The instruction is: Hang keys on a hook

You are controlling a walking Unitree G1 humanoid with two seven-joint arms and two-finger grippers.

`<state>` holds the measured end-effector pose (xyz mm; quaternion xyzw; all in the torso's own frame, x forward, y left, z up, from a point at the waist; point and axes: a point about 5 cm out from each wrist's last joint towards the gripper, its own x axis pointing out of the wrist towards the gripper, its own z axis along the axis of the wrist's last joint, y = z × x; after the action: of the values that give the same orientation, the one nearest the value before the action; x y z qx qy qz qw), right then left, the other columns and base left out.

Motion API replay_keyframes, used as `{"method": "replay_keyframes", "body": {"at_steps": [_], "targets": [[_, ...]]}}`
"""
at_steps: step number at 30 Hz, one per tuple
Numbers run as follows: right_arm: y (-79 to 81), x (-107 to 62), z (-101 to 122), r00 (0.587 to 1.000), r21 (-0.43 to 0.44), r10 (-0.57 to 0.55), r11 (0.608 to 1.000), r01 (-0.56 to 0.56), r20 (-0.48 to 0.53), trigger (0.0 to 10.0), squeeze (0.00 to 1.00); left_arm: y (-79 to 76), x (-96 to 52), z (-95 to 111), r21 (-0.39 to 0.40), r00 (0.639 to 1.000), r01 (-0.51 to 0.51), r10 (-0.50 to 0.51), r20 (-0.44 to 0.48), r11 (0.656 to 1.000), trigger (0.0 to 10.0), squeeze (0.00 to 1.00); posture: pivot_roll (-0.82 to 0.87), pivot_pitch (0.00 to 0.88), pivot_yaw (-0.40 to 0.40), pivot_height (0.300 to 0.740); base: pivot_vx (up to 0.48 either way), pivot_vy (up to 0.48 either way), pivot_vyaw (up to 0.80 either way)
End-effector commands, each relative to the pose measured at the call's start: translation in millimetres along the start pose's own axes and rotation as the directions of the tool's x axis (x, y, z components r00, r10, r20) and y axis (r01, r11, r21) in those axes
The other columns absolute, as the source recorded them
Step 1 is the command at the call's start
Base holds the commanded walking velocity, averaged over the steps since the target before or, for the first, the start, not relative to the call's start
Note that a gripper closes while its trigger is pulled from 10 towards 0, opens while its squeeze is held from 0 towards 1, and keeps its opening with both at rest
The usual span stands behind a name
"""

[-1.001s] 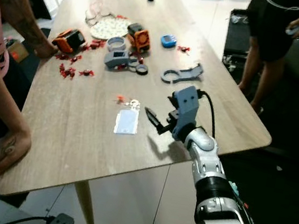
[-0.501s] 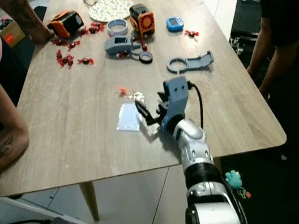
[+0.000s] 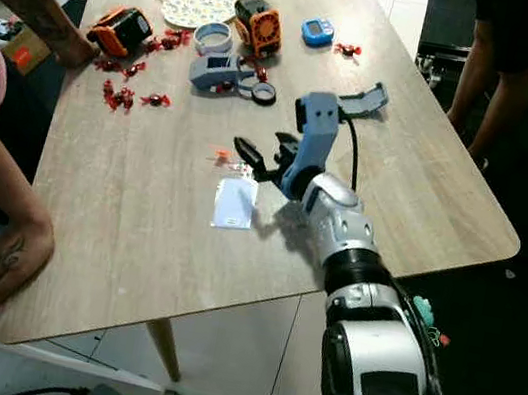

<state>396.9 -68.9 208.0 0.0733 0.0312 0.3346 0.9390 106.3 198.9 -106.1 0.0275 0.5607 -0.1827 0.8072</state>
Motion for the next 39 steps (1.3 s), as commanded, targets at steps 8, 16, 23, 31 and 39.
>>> {"method": "replay_keyframes", "body": {"at_steps": [8,16,23,31,39], "targets": [[-0.4,7.6,4,0.993,0.008,-0.073,0.997,0.074,-0.093,10.0,0.0,6.3,-7.2,-22,0.003,0.998,-0.013,0.013,-0.065,1.0,10.0,0.0,-0.11,0.262,0.187,0.74,0.0,0.0,0.0],[10.8,12.7,12,0.992,0.056,0.033,0.998,-0.026,-0.124,10.0,0.0,5.6,-8.0,-26,0.001,0.997,-0.011,0.011,-0.071,1.0,10.0,0.0,-0.11,0.275,0.185,0.74,0.0,0.0,0.0],[7.5,11.4,14,0.981,0.06,0.028,0.998,-0.016,-0.19,10.0,0.0,5.6,-8.9,-29,0.005,0.997,-0.008,0.008,-0.078,1.0,10.0,0.0,-0.11,0.283,0.185,0.74,0.0,0.0,0.0],[0.8,8.5,10,0.971,0.023,-0.021,0.999,0.027,-0.24,10.0,0.0,4.2,-8.0,-28,0.008,0.997,-0.002,0.003,-0.075,1.0,10.0,0.0,-0.11,0.285,0.185,0.74,0.0,0.0,0.0],[0.4,8.4,13,0.967,-0.053,-0.015,0.999,0.002,-0.253,0.0,0.0,3.4,-7.7,-27,0.011,0.997,0.003,-0.002,-0.074,1.0,10.0,0.0,-0.11,0.288,0.186,0.74,0.0,0.0,0.0]]}}
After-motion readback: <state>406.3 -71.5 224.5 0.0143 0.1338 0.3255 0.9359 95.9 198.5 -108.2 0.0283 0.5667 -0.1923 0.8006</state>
